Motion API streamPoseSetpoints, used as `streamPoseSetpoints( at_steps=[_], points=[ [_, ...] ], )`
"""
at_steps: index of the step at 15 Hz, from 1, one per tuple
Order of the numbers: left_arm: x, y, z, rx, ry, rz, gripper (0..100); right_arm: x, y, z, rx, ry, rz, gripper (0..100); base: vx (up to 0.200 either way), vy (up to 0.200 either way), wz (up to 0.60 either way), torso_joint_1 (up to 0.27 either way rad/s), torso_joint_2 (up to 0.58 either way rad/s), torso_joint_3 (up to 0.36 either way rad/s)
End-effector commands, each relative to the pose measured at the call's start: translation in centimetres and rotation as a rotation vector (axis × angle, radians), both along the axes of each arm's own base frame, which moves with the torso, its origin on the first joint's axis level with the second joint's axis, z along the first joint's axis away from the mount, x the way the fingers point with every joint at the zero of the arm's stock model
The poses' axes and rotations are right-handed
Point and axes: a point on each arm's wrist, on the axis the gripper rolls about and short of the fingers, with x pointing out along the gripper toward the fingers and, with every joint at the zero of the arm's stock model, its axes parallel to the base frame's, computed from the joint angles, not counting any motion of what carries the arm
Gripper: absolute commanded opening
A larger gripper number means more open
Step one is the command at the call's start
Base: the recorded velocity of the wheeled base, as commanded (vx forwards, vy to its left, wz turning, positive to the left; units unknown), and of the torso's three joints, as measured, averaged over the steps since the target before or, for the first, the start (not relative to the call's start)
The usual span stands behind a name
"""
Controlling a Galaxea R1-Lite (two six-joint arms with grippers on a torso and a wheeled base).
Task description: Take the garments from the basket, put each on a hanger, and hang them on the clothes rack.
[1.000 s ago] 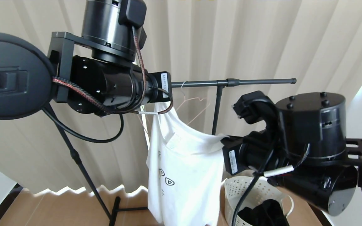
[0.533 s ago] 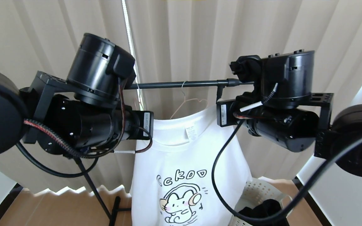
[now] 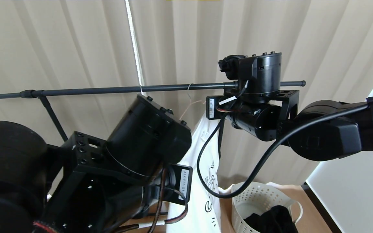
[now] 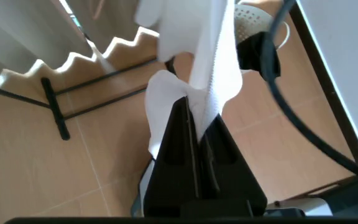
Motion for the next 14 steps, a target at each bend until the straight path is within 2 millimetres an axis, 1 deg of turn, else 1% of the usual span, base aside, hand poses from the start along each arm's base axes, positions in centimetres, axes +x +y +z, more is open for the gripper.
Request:
streamPoseSetpoints(
  at_steps=[1, 2, 3, 4, 5, 7, 9, 11, 12, 14],
  points=[
    [0.0, -2.0, -0.7, -0.015, 0.013, -0.015, 0, -0.1, 0.6, -0.3, 0.007, 0.009, 0.01, 0, 0.0, 0.0, 0.0, 0.0, 0.0, 0.0],
    [0.3, -2.7, -0.2, -0.056, 0.01, 0.0, 0, -0.3, 0.6, -0.3, 0.028, 0.019, 0.007, 0, 0.0, 0.0, 0.0, 0.0, 0.0, 0.0],
    [0.4, -2.9, 0.1, -0.077, 0.008, 0.006, 0, -0.4, 0.6, -0.4, 0.034, 0.025, 0.006, 0, 0.0, 0.0, 0.0, 0.0, 0.0, 0.0],
    [0.4, -2.9, 0.1, -0.077, 0.008, 0.006, 0, -0.4, 0.6, -0.4, 0.034, 0.025, 0.006, 0, 0.0, 0.0, 0.0, 0.0, 0.0, 0.0],
    [0.3, -3.3, 0.1, -0.084, 0.01, 0.003, 0, -0.5, 0.6, -0.4, 0.052, 0.028, 0.003, 0, 0.0, 0.0, 0.0, 0.0, 0.0, 0.0],
    [0.3, -3.3, -0.2, -0.07, 0.016, 0.007, 0, -0.8, 0.3, -0.3, 0.058, 0.03, 0.001, 0, 0.0, 0.0, 0.0, 0.0, 0.0, 0.0],
    [0.8, -2.5, -0.6, -0.05, 0.017, 0.038, 0, -1.9, -1.1, 0.4, 0.068, 0.03, -0.007, 0, 0.0, 0.0, 0.0, 0.0, 0.0, 0.0],
    [2.2, -1.4, -0.6, -0.042, 0.012, 0.092, 0, -3.0, -2.7, 0.5, 0.061, 0.034, -0.022, 0, 0.0, 0.0, 0.0, 0.0, 0.0, 0.0],
    [3.1, -0.8, -0.5, -0.038, 0.004, 0.121, 0, -3.4, -3.8, 0.2, 0.053, 0.045, -0.038, 0, 0.0, 0.0, 0.0, 0.0, 0.0, 0.0],
    [4.7, 0.3, -0.4, -0.011, -0.018, 0.154, 0, -4.2, -5.0, -0.5, 0.033, 0.068, -0.056, 0, 0.0, 0.0, 0.0, 0.0, 0.0, 0.0]
  ],
)
